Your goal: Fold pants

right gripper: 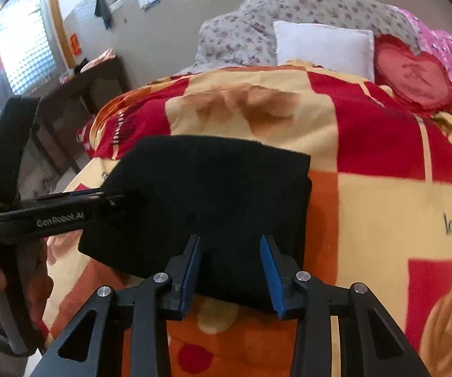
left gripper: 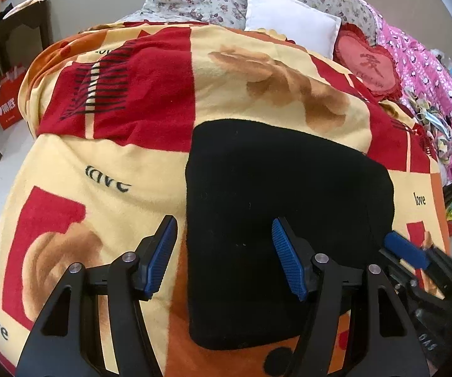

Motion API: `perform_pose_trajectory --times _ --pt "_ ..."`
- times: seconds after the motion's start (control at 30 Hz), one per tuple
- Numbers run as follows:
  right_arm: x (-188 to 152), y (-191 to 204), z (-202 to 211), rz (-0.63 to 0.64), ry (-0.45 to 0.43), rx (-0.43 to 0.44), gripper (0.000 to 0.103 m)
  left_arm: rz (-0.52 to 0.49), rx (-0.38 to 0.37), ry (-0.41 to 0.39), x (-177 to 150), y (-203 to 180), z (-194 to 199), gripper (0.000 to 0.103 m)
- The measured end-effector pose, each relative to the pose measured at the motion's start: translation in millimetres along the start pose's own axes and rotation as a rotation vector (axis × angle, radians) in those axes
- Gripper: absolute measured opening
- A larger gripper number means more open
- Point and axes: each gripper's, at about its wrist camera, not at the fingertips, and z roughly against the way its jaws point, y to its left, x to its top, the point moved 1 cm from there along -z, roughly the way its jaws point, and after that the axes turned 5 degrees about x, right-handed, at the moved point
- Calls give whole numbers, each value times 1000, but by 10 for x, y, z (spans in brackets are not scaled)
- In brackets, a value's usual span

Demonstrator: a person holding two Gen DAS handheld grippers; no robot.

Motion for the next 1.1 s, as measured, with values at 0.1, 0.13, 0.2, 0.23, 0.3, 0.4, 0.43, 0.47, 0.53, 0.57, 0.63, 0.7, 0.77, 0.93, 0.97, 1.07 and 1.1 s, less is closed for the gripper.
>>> perform_pose_trajectory --times 0.1,0.13,0.2,0.23,0.3,0.4,0.43,0.47,0.53,0.57,0.63,0.7,0.77,0.93,0.97,1.07,1.1 --pt "0 14 18 -2 -6 -10 37 -11 21 -14 -21 -33 21 64" --pt "16 27 33 0 1 -13 37 -14 25 -16 -27 -42 32 63" --pt "47 31 93 -15 -1 -4 37 -22 33 -24 -50 -59 72 63" --pt "63 27 130 -28 -10 6 37 -27 38 -27 -60 -66 88 63" --pt "80 28 191 -48 -26 18 37 -42 50 -33 -92 -89 128 63" --pt "99 39 263 -59 -50 -18 37 -61 72 -49 -147 -121 205 63" --pt "104 40 273 -63 -54 -25 37 -65 78 -56 -166 -127 235 63" --pt "113 42 290 -69 -61 -31 37 -68 84 -68 -187 -134 278 63" --pt "122 45 331 -79 -76 -42 38 -67 96 -85 -221 -132 347 63" --pt "125 48 342 -80 -81 -50 39 -67 98 -89 -236 -131 373 63" --pt "127 65 370 -79 -89 -67 41 -65 97 -94 -275 -133 424 63" --pt "122 86 384 -79 -90 -63 42 -58 103 -106 -316 -125 479 63" --pt "116 115 407 -77 -95 -57 43 -58 109 -116 -345 -126 522 63" --pt "91 186 453 -75 -100 -54 46 -45 114 -147 -406 -92 654 63" --pt "87 195 462 -75 -102 -52 46 -45 117 -150 -419 -90 669 63" --pt "70 235 481 -71 -102 -50 46 -49 133 -161 -450 -87 709 63" --pt "68 247 485 -68 -102 -51 47 -50 136 -163 -457 -85 722 64"
